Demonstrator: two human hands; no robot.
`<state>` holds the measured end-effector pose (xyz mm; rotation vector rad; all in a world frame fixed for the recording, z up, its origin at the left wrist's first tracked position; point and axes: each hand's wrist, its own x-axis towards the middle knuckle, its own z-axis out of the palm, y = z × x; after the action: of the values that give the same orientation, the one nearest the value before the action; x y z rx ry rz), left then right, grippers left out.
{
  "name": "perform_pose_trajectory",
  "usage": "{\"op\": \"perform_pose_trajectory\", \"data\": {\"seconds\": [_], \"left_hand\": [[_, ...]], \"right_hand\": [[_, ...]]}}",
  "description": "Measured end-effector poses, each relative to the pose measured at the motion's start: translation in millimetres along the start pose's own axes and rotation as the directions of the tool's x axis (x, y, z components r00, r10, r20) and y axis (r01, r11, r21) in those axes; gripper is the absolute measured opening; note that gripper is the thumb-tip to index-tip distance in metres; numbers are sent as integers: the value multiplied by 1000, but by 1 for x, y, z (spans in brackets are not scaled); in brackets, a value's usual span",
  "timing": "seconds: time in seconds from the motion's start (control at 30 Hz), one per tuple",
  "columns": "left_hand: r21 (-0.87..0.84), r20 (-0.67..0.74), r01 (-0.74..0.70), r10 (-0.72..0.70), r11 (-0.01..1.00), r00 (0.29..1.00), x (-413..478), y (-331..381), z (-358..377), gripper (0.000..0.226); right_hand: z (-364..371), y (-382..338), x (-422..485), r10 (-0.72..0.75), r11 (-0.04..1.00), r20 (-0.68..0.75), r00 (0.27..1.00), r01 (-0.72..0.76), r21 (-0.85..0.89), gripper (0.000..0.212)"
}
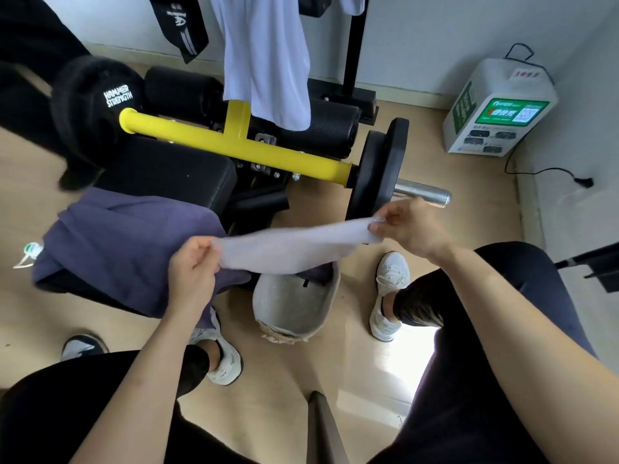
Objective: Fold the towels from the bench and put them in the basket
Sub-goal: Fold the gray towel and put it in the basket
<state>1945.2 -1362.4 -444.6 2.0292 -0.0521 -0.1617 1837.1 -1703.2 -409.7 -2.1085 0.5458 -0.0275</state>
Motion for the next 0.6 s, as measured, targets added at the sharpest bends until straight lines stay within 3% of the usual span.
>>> {"op": "perform_pose_trajectory", "data": {"seconds": [0.07,0.33,0.43,0.6], "left_hand": [[10,52,89,-89,996,995,2,-8,2,19],[-34,14,118,-117,992,993,0,2,3,14],[-53,24,99,-98,994,995,-4,12,5,13],[-160,101,151,-136,975,986,-20,26,19,11]], "right_hand": [[-2,9,4,78,997,20,997,-78,-17,15],[11,5,5,204,946,-118,972,-165,281,14],[21,-4,1,266,890,-109,958,-200,410,15],[43,-9,-7,259,875,-53,964,-211,435,18]]}}
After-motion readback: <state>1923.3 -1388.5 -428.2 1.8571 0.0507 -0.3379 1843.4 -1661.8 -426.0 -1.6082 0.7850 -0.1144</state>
